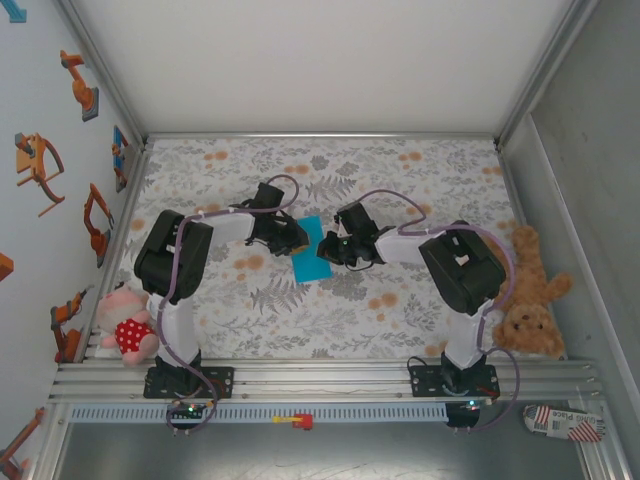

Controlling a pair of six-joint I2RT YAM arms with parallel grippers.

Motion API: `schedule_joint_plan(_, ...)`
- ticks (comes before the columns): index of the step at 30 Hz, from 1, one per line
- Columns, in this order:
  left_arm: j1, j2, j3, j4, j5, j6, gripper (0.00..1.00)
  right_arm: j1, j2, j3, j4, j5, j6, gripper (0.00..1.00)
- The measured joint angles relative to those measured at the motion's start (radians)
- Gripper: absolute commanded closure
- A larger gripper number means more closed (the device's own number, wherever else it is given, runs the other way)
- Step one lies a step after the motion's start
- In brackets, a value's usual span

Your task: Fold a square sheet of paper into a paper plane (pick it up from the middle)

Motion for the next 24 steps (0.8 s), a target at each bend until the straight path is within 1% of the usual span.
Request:
schedule_joint_plan(1, 0.0, -0.005, -0.001, -0.004, -0.006, 0.0, 0.74, 0.0, 0.005, 0.0, -0.005, 0.003, 0.001, 0.89)
schedule_joint_plan(4, 0.0, -0.055, -0.023, -0.013, -0.038, -0.001, 0.7, -0.002, 0.005, 0.0, -0.005, 0.015, 0.005, 0.89)
schedule_joint_plan(6, 0.0, -0.11, -0.051, -0.018, -0.068, -0.004, 0.65, -0.002, 0.005, -0.001, -0.005, 0.019, 0.011, 0.89)
schedule_joint_plan(9, 0.0, -0.19, -0.103, -0.022, -0.11, -0.016, 0.62, -0.002, 0.005, -0.004, 0.002, 0.022, 0.021, 0.89)
schedule_joint_plan(11, 0.0, -0.219, -0.136, -0.023, -0.126, -0.025, 0.61, -0.002, 0.005, -0.008, 0.01, 0.022, 0.027, 0.89)
schedule_joint_plan(15, 0.0, -0.22, -0.188, -0.028, -0.131, -0.051, 0.62, -0.002, 0.005, -0.01, 0.016, 0.022, 0.032, 0.89)
schedule_joint_plan(19, -0.005, -0.21, -0.208, -0.031, -0.122, -0.071, 0.68, -0.002, 0.005, -0.012, 0.019, 0.022, 0.035, 0.89)
schedule_joint_plan(24, -0.013, -0.19, -0.208, -0.014, -0.105, -0.084, 0.69, -0.002, 0.005, -0.014, 0.022, 0.023, 0.035, 0.89)
